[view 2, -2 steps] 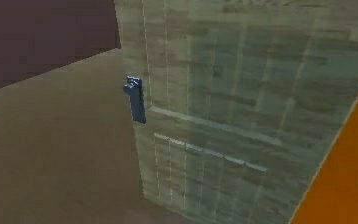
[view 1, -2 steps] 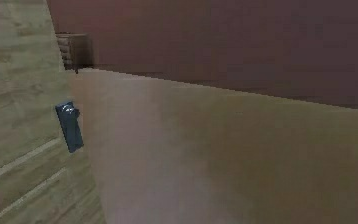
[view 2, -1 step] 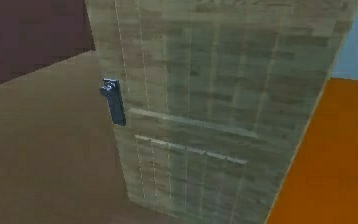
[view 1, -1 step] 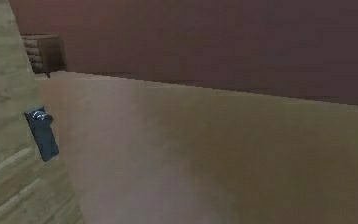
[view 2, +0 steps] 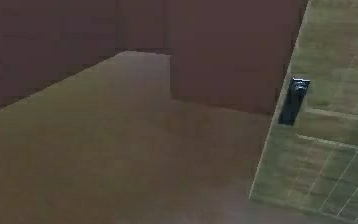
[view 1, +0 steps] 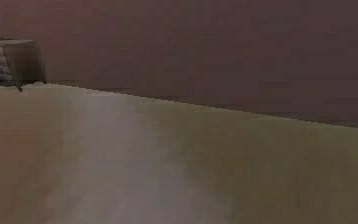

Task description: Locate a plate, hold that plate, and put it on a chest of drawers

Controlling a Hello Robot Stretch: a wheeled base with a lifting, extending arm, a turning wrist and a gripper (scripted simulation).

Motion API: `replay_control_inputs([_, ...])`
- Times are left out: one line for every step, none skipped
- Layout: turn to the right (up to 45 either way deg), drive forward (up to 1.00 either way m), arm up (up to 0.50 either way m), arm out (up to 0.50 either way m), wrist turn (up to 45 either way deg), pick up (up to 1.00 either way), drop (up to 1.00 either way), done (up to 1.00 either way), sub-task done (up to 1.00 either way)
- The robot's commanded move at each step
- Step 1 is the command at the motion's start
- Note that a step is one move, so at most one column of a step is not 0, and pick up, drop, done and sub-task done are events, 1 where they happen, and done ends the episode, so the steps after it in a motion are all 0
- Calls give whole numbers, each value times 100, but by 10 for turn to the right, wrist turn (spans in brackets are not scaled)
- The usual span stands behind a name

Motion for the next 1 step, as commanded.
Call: replay_control_inputs([-450, 0, 0, 0, 0, 0, 0, 0, 0])
